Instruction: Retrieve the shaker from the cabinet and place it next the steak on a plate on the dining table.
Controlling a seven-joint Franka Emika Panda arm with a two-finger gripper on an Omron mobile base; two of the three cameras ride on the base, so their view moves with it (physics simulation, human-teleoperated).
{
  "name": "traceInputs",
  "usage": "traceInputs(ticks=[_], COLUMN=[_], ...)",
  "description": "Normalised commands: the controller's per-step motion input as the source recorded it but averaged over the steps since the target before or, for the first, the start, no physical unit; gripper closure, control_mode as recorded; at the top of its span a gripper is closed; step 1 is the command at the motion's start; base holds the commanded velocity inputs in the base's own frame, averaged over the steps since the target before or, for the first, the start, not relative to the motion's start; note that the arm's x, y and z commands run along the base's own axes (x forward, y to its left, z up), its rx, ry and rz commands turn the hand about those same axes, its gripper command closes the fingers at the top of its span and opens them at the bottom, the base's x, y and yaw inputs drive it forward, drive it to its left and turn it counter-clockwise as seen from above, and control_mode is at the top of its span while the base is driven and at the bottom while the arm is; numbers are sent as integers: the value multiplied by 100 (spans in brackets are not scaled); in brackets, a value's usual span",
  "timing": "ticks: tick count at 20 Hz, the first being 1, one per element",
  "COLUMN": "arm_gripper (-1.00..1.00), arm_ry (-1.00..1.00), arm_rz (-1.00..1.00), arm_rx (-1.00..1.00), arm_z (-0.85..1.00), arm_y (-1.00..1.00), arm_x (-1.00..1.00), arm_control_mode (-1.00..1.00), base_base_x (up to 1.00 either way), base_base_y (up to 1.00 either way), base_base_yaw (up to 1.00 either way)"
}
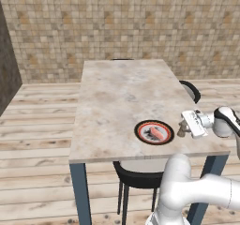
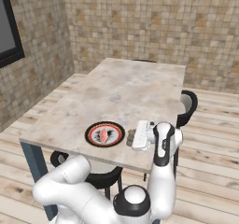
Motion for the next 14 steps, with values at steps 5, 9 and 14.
traceInputs(ticks=[5, 9, 14], arm_gripper=[100, 100, -100], arm_ry=[0, 1, 1], arm_rz=[-16, -8, -3], arm_rx=[0, 0, 0], arm_z=[-18, -26, -17], arm_y=[0, 0, -5], arm_x=[5, 0, -4], arm_control_mode=[-100, -100, -100], base_base_x=[0, 0, 0], base_base_y=[0, 0, 0], base_base_yaw=[0, 0, 0])
